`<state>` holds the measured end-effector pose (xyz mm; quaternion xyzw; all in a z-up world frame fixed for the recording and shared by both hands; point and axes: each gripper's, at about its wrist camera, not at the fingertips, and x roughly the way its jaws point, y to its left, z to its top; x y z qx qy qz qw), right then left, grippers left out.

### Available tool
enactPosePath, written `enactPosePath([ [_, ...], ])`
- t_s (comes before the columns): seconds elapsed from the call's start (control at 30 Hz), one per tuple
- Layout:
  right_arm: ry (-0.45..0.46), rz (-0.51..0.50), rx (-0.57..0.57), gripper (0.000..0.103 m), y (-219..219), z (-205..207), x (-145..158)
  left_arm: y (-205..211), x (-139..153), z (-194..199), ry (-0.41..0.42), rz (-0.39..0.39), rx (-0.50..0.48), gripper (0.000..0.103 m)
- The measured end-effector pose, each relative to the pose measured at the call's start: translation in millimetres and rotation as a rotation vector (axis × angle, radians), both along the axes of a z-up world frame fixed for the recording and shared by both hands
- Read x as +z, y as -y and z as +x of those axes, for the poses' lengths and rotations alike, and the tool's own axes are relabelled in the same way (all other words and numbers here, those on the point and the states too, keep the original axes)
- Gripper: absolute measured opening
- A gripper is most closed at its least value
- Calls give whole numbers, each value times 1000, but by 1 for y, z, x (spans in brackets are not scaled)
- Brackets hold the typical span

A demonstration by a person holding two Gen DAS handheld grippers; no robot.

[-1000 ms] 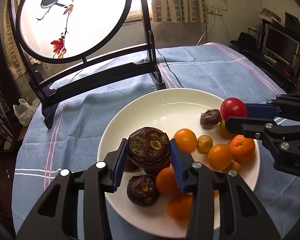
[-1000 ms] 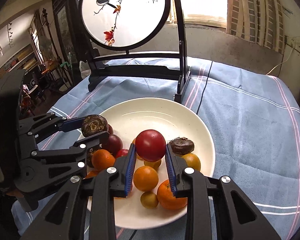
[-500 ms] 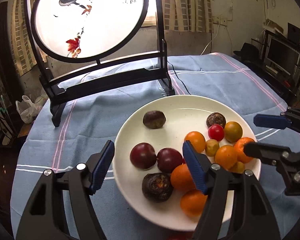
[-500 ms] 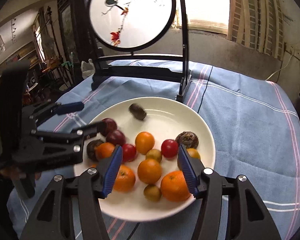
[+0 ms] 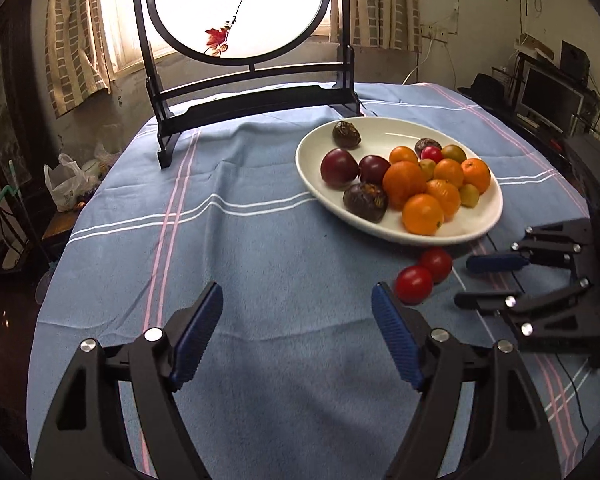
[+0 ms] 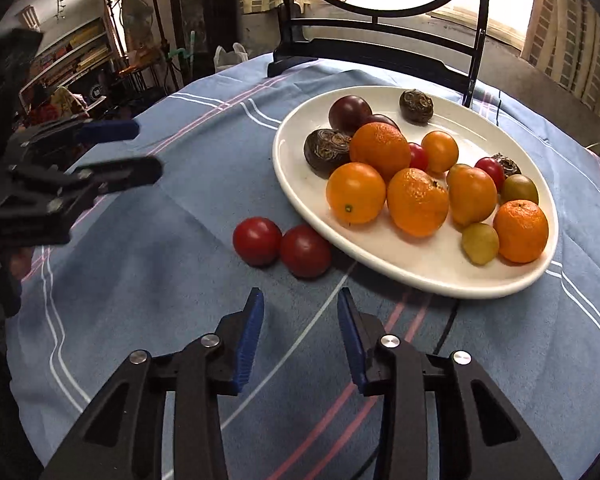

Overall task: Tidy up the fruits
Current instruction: 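Grasp a red cherry tomato with the right gripper while the left gripper reaches another tomato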

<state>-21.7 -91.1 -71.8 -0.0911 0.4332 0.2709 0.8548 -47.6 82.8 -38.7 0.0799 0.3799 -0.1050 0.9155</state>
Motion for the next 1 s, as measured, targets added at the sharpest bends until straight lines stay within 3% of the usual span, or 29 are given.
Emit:
enactPosePath([
  [0.3, -21, -9, -17, 38, -14, 24, -5, 8, -9, -17, -15, 3, -96, 74],
  [0.47, -20, 12, -6, 30, -11, 26, -7, 30, -18, -12, -40, 16, -137, 75],
  [0.73, -42, 95, 7, 30, 18, 2, 4, 60, -23, -5, -63, 19, -185, 75],
  [1.0, -40, 118, -6, 30, 51, -25, 7, 84, -40, 27, -98, 29, -150, 68],
])
